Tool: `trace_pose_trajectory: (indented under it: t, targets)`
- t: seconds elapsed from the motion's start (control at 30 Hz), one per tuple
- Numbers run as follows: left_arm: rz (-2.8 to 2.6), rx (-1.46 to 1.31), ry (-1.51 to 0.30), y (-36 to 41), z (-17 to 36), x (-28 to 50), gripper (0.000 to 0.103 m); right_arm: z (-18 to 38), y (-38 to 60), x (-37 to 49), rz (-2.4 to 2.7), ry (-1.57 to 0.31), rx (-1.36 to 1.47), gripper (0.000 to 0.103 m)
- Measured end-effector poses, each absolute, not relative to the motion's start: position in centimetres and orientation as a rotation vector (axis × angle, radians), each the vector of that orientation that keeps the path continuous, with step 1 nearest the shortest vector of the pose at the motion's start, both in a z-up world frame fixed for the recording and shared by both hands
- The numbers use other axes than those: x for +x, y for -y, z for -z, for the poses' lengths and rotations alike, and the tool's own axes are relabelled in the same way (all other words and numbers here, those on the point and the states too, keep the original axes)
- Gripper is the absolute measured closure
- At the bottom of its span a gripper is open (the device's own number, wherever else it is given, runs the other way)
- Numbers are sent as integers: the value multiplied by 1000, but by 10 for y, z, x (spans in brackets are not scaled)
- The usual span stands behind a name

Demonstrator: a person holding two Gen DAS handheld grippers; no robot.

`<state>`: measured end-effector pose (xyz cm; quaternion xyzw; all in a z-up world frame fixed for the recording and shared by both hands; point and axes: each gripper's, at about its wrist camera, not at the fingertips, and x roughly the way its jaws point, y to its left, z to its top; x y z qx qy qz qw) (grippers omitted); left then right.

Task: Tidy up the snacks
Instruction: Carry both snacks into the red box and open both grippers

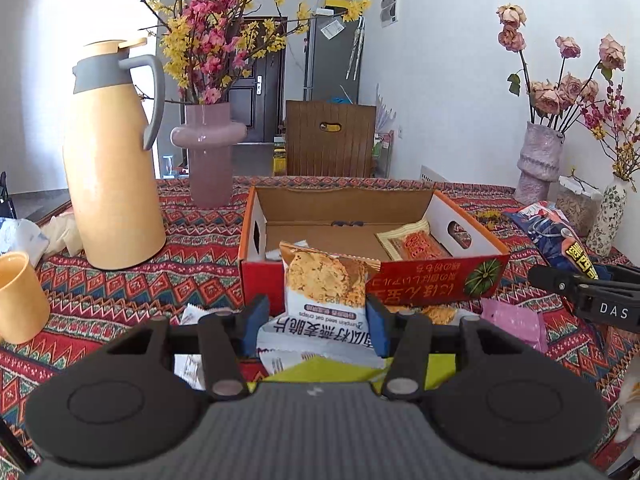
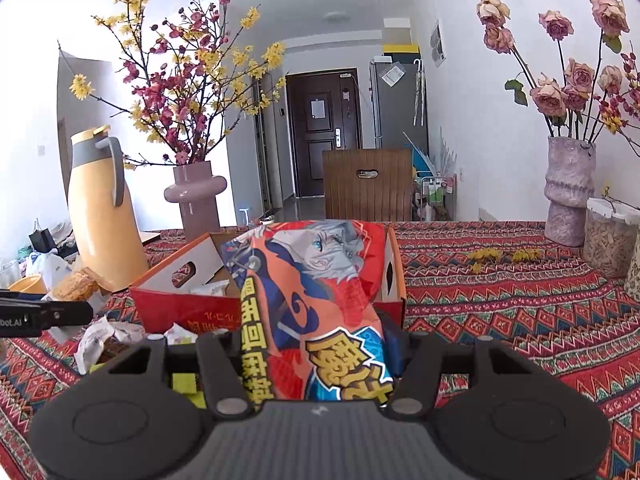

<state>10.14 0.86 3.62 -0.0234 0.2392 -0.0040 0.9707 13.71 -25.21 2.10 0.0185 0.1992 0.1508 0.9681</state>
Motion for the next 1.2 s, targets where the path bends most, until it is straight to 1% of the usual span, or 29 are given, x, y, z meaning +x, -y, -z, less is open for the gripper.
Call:
trace_pose_trajectory:
  t: [0.3,0.67,0.97,1.2]
  targets:
    - [-5,-18,-428,0,-58,143,51,-44,236,196,-318,-382,32,45]
    - [-64,-12,-444,-7,-59,213,51,-56,193,271,-340,-425,-34,45]
    - [-119,-13,-472,-4,-43,261,51,-25,165,323,-341,-541,-78,45]
    - [-120,-7,-495,0,-23,271,51,-1,169,339,-333,-573,-45,45]
